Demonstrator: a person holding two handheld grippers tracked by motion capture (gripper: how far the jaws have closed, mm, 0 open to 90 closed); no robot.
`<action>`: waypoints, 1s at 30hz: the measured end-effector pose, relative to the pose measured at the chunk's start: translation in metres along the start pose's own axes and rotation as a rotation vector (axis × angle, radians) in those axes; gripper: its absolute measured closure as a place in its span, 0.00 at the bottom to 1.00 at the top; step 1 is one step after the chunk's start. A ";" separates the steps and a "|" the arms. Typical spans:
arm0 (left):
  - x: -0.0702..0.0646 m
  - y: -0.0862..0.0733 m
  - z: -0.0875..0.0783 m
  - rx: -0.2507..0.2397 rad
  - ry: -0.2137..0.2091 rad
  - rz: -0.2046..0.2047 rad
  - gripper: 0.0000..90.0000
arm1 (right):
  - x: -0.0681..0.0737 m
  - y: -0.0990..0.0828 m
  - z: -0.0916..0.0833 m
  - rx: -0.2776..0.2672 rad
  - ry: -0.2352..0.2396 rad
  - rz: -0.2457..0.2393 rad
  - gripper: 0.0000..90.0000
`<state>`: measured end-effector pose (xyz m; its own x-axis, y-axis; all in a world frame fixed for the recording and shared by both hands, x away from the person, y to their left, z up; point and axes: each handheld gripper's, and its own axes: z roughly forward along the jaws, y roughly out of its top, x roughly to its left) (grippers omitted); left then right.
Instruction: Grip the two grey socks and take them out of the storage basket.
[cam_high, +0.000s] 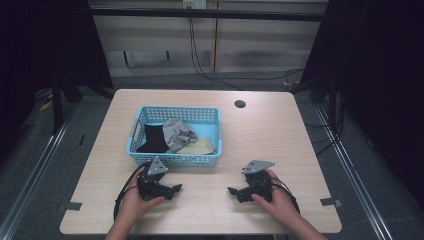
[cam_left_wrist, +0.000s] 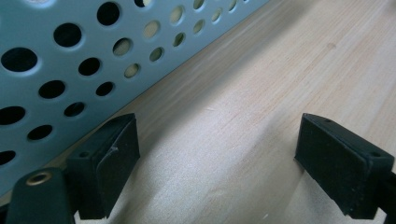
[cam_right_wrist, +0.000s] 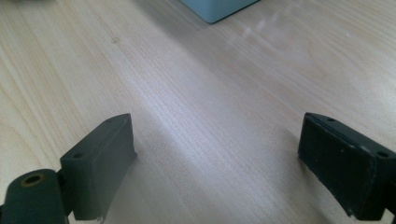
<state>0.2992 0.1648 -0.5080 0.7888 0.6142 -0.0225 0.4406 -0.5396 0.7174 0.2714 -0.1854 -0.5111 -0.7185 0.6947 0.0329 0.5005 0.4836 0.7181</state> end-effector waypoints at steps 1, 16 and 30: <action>0.000 0.000 0.000 0.000 0.000 0.000 0.14 | 0.000 0.000 0.000 0.000 0.000 0.000 0.11; 0.002 0.034 -0.034 0.282 -0.037 -0.115 0.24 | 0.000 0.000 0.000 0.000 0.000 0.000 0.11; 0.010 0.075 -0.054 0.461 -0.081 -0.128 0.26 | 0.000 0.000 0.000 0.000 0.000 0.000 0.11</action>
<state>0.3174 0.1614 -0.4169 0.7389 0.6551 -0.1575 0.6655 -0.6731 0.3225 0.2714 -0.1854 -0.5112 -0.7184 0.6948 0.0333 0.5007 0.4832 0.7182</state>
